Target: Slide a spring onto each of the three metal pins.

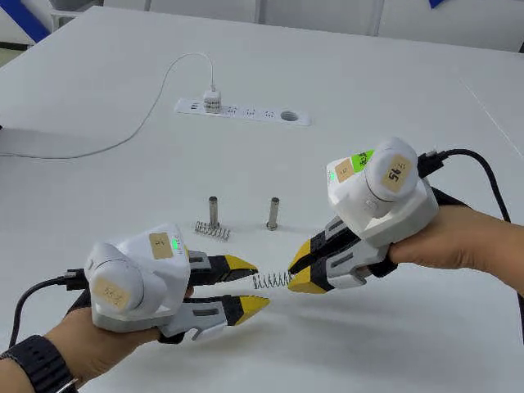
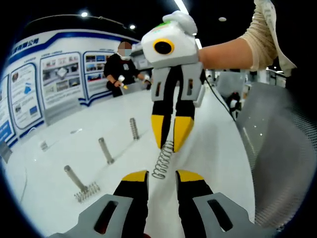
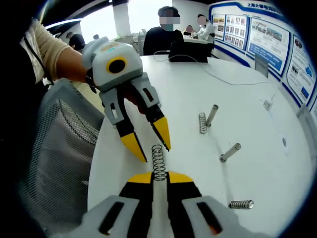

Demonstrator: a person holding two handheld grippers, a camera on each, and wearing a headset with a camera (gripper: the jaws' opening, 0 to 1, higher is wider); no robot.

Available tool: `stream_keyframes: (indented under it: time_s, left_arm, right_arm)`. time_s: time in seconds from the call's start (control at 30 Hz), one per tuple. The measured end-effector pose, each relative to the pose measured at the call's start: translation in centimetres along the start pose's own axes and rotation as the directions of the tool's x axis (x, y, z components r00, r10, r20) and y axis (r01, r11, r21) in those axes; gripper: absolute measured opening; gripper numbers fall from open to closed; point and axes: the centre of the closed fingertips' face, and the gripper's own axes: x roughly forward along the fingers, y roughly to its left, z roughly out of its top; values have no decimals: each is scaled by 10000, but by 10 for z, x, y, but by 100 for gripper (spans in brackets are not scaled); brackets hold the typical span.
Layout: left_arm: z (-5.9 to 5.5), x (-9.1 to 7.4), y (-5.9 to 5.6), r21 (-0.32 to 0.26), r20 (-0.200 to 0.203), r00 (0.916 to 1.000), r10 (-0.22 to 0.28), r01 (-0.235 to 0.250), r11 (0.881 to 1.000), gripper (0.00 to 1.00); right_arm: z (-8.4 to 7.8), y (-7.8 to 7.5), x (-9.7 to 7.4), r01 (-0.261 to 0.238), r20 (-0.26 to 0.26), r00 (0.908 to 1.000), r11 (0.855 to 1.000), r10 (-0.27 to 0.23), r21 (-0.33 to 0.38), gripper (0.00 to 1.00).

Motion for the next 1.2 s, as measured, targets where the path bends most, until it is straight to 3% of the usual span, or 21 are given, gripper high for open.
stream_keyframes:
  time_s: [0.27,0.9,1.2]
  left_arm:
    - [-1,3,-2,495,-132,9999,-20,27,9988,13]
    - [5,6,-4,474,44,9999,-110,108,9988,11]
    - [5,10,-5,456,60,10000,-70,67,9989,11]
  right_arm:
    - [4,6,-2,-126,-210,9997,9997,122,-187,11]
    - [44,13,-12,164,2,9999,9926,-165,-1201,11]
    - [44,13,-9,151,-399,9990,9881,-215,-1530,11]
